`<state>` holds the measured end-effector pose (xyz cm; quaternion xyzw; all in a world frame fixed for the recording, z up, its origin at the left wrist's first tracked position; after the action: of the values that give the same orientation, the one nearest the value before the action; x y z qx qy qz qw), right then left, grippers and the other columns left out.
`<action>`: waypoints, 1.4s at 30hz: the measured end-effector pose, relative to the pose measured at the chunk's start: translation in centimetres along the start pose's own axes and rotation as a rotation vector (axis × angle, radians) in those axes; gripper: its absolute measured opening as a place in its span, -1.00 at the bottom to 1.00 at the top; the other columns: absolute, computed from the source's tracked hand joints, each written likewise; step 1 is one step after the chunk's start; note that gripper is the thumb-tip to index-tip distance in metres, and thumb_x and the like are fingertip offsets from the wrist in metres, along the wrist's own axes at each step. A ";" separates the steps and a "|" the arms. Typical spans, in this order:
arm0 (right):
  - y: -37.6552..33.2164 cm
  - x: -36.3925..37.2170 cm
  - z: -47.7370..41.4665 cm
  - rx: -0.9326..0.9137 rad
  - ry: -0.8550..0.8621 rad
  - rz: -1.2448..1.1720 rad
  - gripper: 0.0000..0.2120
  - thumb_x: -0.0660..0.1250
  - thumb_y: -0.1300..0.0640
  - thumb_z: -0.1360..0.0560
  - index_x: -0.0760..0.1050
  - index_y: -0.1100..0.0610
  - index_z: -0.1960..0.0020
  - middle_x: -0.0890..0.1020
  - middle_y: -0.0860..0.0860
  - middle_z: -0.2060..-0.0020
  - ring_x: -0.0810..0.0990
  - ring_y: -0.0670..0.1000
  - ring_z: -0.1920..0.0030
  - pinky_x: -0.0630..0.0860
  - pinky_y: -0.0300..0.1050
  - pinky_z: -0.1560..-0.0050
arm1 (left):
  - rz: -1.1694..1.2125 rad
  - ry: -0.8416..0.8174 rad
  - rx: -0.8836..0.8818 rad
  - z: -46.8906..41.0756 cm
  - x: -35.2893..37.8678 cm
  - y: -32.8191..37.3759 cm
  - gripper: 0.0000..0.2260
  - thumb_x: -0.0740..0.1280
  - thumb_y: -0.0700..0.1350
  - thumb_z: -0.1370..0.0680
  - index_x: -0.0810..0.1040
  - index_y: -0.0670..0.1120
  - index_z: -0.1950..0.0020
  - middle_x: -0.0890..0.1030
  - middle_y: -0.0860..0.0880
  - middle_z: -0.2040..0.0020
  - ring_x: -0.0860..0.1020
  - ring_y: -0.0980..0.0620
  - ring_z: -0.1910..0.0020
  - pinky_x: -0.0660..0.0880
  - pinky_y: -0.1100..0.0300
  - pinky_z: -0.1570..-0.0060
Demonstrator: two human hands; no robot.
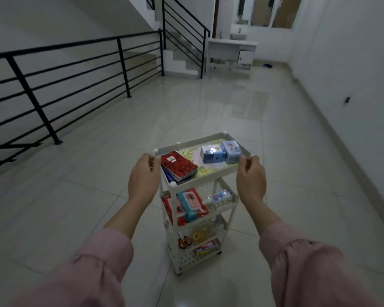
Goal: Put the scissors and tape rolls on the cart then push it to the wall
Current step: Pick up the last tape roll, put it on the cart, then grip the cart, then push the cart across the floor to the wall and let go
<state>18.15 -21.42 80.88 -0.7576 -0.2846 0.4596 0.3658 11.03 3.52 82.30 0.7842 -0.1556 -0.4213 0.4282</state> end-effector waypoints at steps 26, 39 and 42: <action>-0.6 6.4 -12.8 0.232 -0.225 0.166 -0.81 0.33 0.03 -0.48 0.53 0.17 0.11 0.59 0.07 0.25 0.53 0.04 0.23 0.39 -0.17 0.33 | -0.231 -0.695 0.288 -18.9 14.0 -0.3 -0.68 0.25 0.02 -0.54 0.46 -0.10 -0.23 0.51 -0.06 -0.20 0.49 -0.04 -0.15 0.44 0.03 -0.13; -1.9 9.9 -1.2 0.601 0.144 0.265 -0.59 0.23 -0.07 -0.53 0.37 0.17 -0.25 0.46 0.13 -0.12 0.44 0.01 0.05 0.34 -0.13 0.05 | -0.078 -1.181 0.540 -21.5 19.2 -2.4 -0.62 0.17 0.02 -0.57 0.31 0.00 -0.37 0.53 -0.08 -0.28 0.52 -0.10 -0.18 0.45 0.10 -0.01; -3.7 13.0 2.4 0.723 0.167 0.178 -0.53 0.19 -0.09 -0.54 0.29 0.16 -0.34 0.44 0.18 -0.25 0.48 0.10 -0.15 0.36 -0.12 -0.04 | -0.097 -1.247 0.532 -21.6 18.1 -3.6 -0.54 0.11 0.06 -0.59 0.15 0.02 -0.47 0.48 -0.12 -0.35 0.49 -0.16 -0.25 0.42 0.03 -0.13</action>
<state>21.02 -8.64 76.77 -0.6363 -0.0063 0.4970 0.5899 38.56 6.29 75.88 0.4794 -0.4365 -0.7607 0.0317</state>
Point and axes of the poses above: each hand's wrist, its own z-axis away from the middle knuckle, its own x-axis out of the palm, y = z × x, the point moved 4 cm from there along -z, towards the middle knuckle
